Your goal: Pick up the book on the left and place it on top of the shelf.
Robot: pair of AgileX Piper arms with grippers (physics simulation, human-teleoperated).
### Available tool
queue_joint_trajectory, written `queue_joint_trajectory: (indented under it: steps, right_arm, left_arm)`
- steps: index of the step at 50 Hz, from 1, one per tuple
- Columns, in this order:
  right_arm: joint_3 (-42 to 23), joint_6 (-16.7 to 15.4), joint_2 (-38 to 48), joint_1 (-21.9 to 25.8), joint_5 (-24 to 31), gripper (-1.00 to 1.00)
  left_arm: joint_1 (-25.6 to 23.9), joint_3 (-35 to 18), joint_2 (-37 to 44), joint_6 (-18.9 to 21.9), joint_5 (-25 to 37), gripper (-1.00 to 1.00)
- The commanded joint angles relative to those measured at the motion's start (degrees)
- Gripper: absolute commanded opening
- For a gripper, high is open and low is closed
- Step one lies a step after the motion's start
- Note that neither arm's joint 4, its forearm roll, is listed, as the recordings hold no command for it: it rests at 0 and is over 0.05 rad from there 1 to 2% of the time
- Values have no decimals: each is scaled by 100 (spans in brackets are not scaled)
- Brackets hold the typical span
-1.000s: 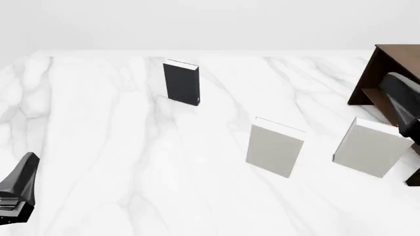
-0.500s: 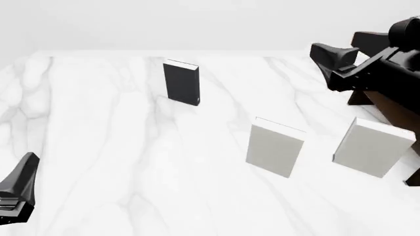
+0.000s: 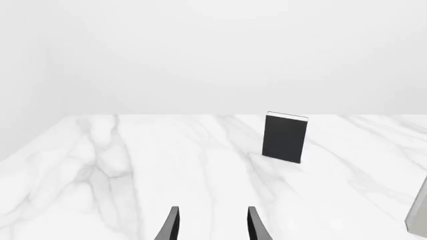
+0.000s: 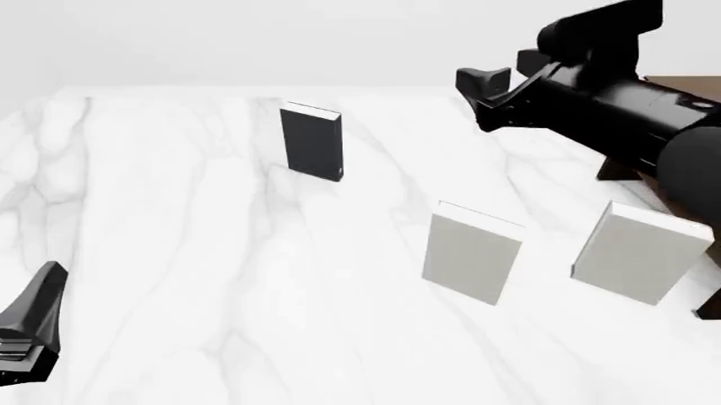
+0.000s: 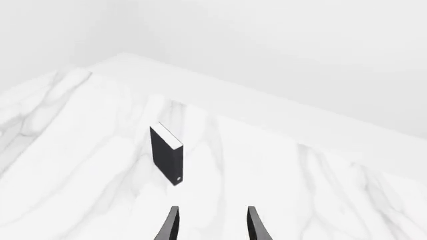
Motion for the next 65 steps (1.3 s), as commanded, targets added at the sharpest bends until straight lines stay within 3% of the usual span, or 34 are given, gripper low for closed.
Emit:
queue_joint_trajectory:
  steps: [1,38,46,47,48,65]
  right_arm:
    - [-434,8,712,25,-144,100]
    - [-2008,-11,2586,326,-79,100]
    - [-2563,27,3095,492,-48,100]
    - [-3352,81,3899,498,20,100]
    - [-3408,93,3956,496,36,100]
    - [-3689,97,4379,500,-51,100]
  left_arm:
    - [0,0,0,0,0,100]
    - [0,0,0,0,0,100]
    - [0,0,0,0,0,100]
    - [0,0,0,0,0,100]
    - [0,0,0,0,0,100]
    - [0,0,0,0,0,100]
